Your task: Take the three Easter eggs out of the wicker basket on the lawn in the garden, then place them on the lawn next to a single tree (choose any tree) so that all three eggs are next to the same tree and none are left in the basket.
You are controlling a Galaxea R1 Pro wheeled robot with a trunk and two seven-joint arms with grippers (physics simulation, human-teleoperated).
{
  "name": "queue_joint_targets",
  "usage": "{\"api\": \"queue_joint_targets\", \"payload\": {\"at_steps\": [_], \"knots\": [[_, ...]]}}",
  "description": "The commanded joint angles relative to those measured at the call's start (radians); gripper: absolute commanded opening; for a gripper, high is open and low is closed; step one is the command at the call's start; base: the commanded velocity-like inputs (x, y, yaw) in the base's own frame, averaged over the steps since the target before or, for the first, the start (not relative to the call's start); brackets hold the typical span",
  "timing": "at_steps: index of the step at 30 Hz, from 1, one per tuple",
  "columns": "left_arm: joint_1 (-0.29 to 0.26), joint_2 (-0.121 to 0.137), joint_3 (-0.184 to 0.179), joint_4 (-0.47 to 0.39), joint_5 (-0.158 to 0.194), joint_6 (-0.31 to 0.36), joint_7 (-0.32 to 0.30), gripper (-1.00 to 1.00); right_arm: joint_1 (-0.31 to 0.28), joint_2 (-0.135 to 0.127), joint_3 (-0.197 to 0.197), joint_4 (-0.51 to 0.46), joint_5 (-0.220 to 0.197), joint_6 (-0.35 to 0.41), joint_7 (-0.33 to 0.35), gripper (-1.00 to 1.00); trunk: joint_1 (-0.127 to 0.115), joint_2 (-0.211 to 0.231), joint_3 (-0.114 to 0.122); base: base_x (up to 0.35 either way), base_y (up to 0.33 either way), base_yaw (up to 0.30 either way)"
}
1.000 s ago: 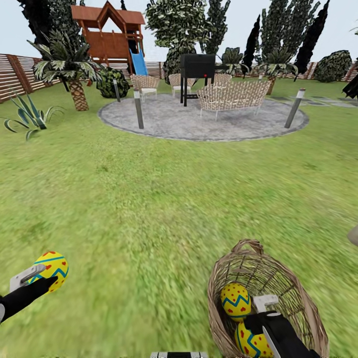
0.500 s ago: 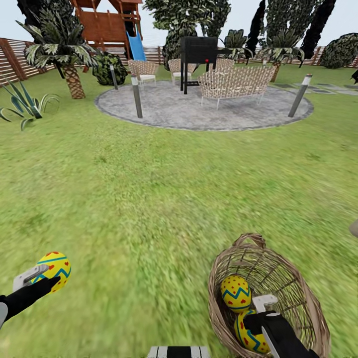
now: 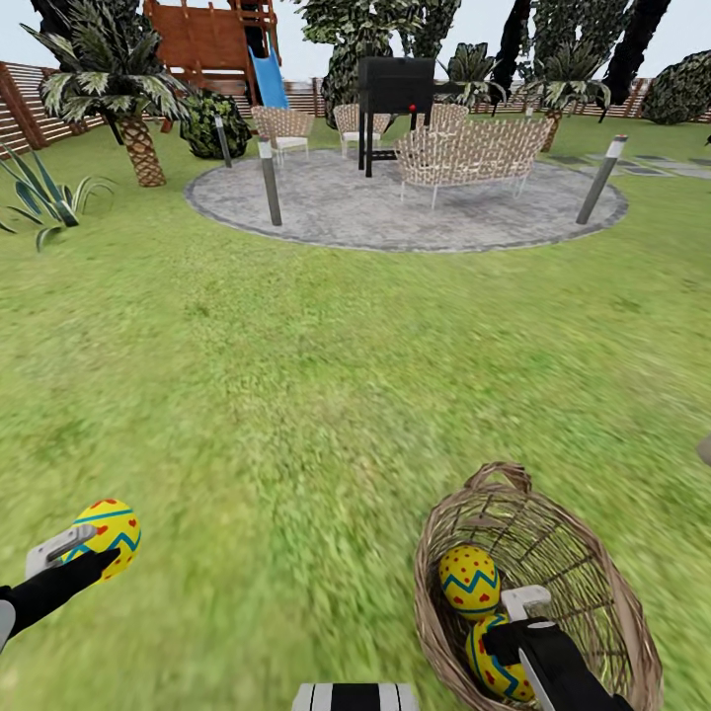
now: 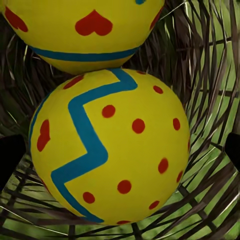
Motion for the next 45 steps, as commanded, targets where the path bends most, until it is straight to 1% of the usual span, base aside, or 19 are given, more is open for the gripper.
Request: {"api": "queue_joint_targets", "payload": {"at_steps": [1,2,29,36,37,39,45], "knots": [[-0.001,0.0,0.002,-0.002,0.0,0.006,-0.003,-1.0,0.0,-0.001,0.004,-0.001,0.008,0.006,-0.001,1.0,0.0,0.0,-0.001,0.009,0.0,0.0],[-0.001,0.0,0.003,-0.002,0.0,0.006,-0.004,-1.0,0.0,-0.001,0.004,-0.001,0.008,0.006,-0.001,1.0,0.0,0.0,-0.001,0.005,0.0,0.0],[-0.001,0.001,0.003,-0.008,0.002,0.006,-0.005,-1.0,0.0,-0.001,0.003,-0.003,0.008,0.006,-0.001,1.0,0.012,-0.007,-0.105,0.0,0.0,0.0],[-0.001,0.001,0.003,-0.008,0.002,0.006,-0.005,-1.0,0.0,-0.002,0.003,-0.003,0.008,0.006,-0.001,1.0,0.012,-0.007,-0.105,0.0,0.0,0.0],[-0.001,0.001,0.003,-0.008,0.002,0.006,-0.005,-1.0,0.0,-0.002,0.003,-0.003,0.007,0.006,-0.001,-1.0,0.012,-0.007,-0.105,0.0,0.0,0.0],[-0.001,0.0,0.003,-0.009,0.002,0.006,-0.005,-1.0,0.0,-0.007,-0.002,-0.004,-0.001,0.005,-0.001,-1.0,0.012,-0.007,-0.105,0.0,0.0,0.0],[-0.001,0.0,0.003,-0.009,0.002,0.006,-0.005,-1.0,0.0,-0.003,-0.001,-0.003,-0.002,0.004,-0.001,-1.0,0.012,-0.007,-0.105,0.0,0.0,0.0]]}}
